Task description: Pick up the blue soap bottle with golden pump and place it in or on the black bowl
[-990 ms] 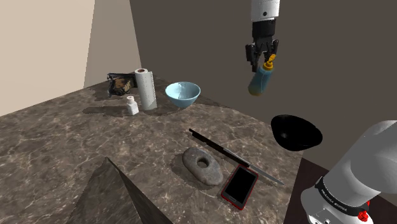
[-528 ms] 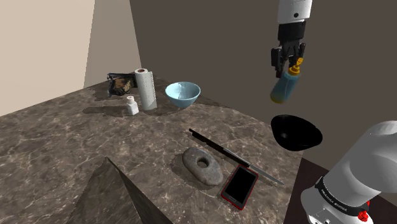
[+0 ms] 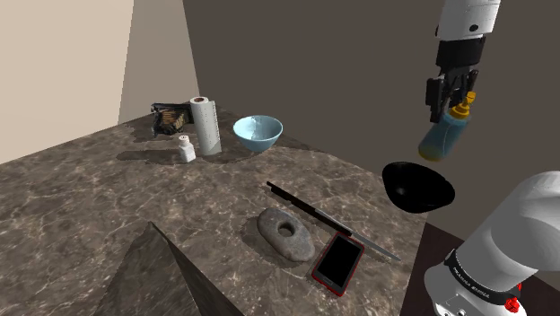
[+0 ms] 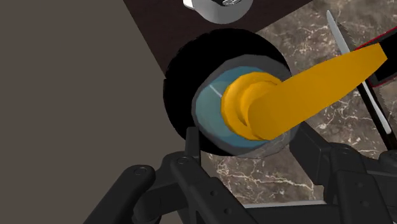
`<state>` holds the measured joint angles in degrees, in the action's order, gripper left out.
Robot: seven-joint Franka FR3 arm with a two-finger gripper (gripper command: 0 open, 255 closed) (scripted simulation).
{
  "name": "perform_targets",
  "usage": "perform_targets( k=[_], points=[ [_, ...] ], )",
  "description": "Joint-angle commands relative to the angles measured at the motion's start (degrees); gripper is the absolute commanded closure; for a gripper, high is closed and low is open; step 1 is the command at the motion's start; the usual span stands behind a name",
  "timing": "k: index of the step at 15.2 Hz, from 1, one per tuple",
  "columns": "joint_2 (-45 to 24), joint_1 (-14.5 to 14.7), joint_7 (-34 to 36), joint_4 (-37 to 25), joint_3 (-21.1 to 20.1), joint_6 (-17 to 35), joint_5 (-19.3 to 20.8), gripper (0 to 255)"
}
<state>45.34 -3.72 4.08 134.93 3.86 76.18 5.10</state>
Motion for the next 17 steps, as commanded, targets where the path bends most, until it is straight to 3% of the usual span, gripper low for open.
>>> perform_targets(
  k=[1,17],
  points=[
    [1.11,-0.15,-0.17,1.94,0.27,0.82,0.29,255],
    [2.77,-0.35,0.38,14.07,0.93,11.29,0.84,255]
  ],
)
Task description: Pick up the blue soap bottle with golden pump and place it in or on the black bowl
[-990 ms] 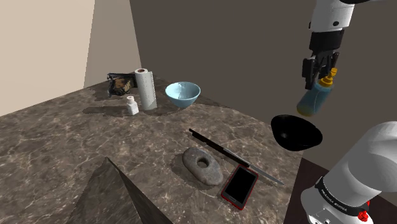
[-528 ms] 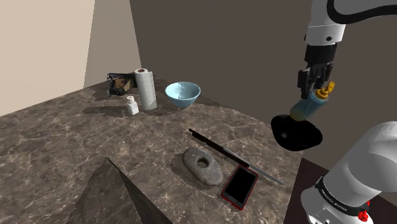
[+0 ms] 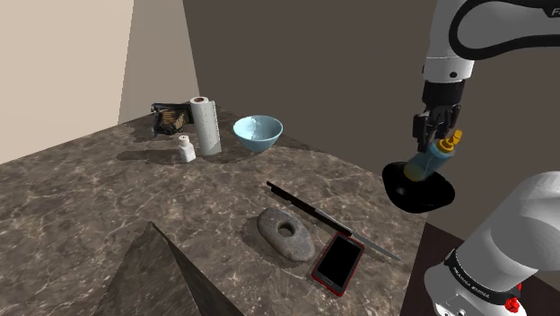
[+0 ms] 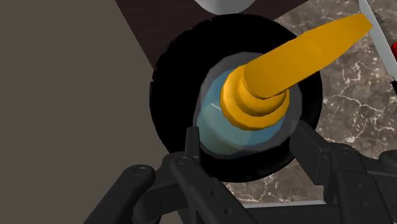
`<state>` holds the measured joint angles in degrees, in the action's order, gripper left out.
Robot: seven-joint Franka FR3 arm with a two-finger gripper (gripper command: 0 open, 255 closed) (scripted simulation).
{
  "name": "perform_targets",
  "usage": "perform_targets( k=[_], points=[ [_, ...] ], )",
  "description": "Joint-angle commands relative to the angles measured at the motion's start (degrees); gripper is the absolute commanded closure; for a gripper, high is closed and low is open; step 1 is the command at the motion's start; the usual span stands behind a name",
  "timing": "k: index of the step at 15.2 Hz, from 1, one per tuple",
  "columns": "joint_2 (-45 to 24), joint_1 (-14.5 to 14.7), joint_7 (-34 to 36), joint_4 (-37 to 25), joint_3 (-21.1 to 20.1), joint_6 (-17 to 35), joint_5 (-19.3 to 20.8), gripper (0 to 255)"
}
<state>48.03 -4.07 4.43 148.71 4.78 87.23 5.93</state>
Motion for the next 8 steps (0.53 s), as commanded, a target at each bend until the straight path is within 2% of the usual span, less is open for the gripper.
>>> perform_targets(
  k=[1,6,7,8],
  points=[
    [0.07,0.00,0.03,0.29,0.00,0.23,0.00,255],
    [0.07,0.00,0.03,0.29,0.00,0.24,0.00,255],
    [0.07,0.00,0.03,0.29,0.00,0.24,0.00,0],
    [0.07,0.00,0.03,0.29,0.00,0.24,0.00,0]
  ],
)
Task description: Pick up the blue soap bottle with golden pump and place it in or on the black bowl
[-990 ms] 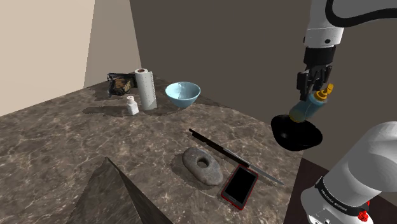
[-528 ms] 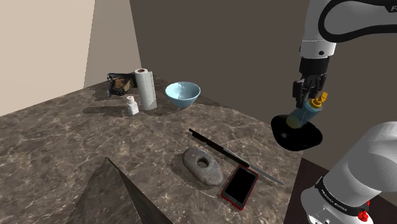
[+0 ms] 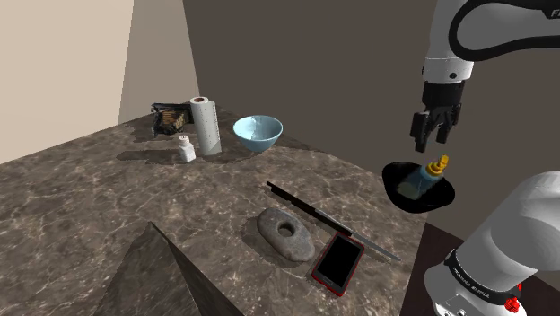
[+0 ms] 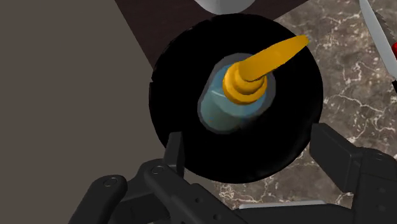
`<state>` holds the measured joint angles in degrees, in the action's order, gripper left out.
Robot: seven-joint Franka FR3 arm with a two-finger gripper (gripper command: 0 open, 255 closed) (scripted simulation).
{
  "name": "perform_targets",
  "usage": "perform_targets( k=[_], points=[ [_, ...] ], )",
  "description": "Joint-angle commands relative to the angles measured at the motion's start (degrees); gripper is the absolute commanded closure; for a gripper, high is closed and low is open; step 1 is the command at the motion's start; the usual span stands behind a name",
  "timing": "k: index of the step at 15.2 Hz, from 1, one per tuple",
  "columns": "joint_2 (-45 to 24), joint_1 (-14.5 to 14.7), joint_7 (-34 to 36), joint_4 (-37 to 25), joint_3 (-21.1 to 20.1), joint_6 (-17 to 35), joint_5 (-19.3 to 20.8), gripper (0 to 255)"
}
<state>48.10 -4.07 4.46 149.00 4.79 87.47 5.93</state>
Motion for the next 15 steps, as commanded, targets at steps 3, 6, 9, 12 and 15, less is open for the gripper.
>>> perform_targets(
  k=[3,6,9,12,15],
  points=[
    [0.00,0.00,0.00,0.00,0.00,0.00,0.00,0],
    [-1.48,0.20,-0.05,-4.55,-0.30,-3.07,-0.34,0],
    [-2.98,0.19,-0.19,-8.74,-0.65,-5.77,-0.67,0],
    [-2.97,0.21,-0.18,-8.74,-0.64,-5.77,-0.67,0],
    [-2.97,0.24,-0.16,-8.74,-0.62,-5.78,-0.66,0]
  ],
)
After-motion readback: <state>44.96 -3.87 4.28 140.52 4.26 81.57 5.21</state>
